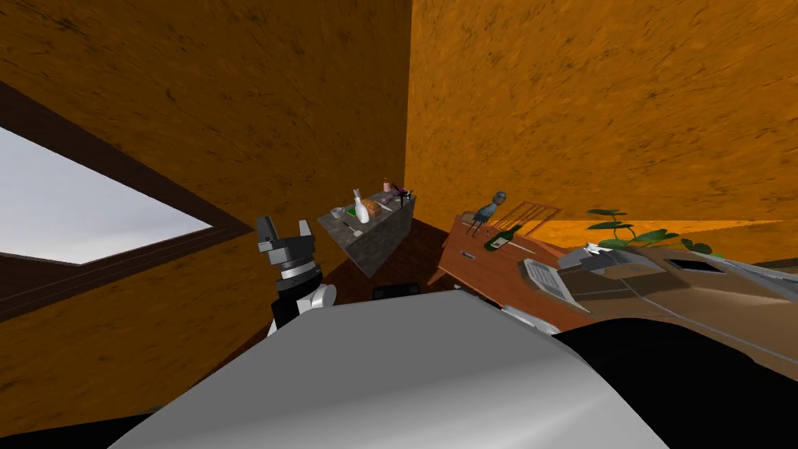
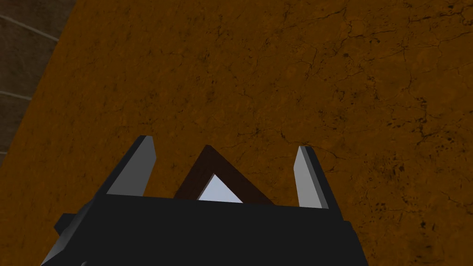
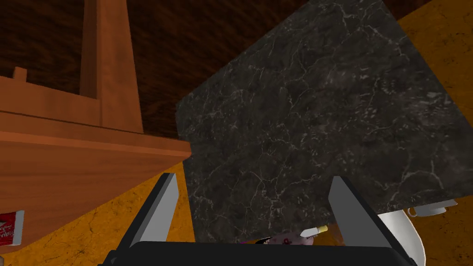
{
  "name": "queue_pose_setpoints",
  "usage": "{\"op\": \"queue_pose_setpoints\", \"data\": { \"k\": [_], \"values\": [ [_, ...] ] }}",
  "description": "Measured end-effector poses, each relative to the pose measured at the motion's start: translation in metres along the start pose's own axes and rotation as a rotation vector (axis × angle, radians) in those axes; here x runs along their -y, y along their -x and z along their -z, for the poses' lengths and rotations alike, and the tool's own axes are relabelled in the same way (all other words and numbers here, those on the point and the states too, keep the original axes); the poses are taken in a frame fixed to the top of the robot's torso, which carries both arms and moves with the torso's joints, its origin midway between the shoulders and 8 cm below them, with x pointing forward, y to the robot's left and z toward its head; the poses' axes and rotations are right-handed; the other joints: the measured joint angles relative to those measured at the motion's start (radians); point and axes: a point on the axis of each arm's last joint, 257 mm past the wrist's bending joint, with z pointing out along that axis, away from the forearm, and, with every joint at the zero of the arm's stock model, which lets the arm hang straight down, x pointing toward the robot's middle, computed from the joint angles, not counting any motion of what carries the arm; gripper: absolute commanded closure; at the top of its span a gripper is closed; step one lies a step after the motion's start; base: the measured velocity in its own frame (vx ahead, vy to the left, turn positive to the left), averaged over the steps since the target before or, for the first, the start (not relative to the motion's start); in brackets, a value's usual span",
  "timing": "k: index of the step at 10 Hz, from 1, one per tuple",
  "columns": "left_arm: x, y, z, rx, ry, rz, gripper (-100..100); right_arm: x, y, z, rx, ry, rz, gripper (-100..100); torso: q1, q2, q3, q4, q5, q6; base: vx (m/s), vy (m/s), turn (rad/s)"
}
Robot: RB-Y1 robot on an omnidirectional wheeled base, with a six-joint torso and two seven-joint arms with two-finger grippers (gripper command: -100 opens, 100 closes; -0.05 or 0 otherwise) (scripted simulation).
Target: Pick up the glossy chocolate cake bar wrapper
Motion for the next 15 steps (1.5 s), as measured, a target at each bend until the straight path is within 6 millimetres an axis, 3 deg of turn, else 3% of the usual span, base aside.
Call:
{"op": "queue_pose_setpoints", "data": {
  "k": [2,4,6,8,13,15],
  "values": [
    [0.000,0.000,0.000,0.000,0.000,0.000,0,0.033,-0.037,0.021,-0.108,-0.055,0.100,-100,-0.004,-0.001,-0.001,0.000,-0.001,0.000,0.125,-0.075,0.143],
    [0.000,0.000,0.000,0.000,0.000,0.000,0,0.059,-0.055,0.035,-0.174,-0.096,0.155,-100,-0.002,0.002,0.001,0.000,-0.001,0.000,0.090,-0.059,0.199],
    [0.000,0.000,0.000,0.000,0.000,0.000,0,0.094,-0.088,0.060,-0.272,-0.144,0.242,-100,-0.003,0.000,0.000,0.000,-0.001,0.000,0.120,-0.072,0.177],
    [0.000,0.000,0.000,0.000,0.000,0.000,0,0.119,-0.095,0.076,-0.329,-0.174,0.294,-100,-0.001,0.000,0.000,0.000,-0.001,0.000,0.138,-0.060,0.210],
    [0.000,0.000,0.000,0.000,0.000,0.000,0,0.192,-0.127,0.145,-0.534,-0.266,0.477,-100,-0.006,-0.002,-0.001,0.000,-0.001,0.000,0.134,-0.120,0.197],
    [0.000,0.000,0.000,0.000,0.000,0.000,0,0.208,-0.136,0.166,-0.587,-0.289,0.526,-100,-0.007,-0.001,-0.001,0.000,-0.002,0.001,0.074,-0.122,0.078]
  ]
}}
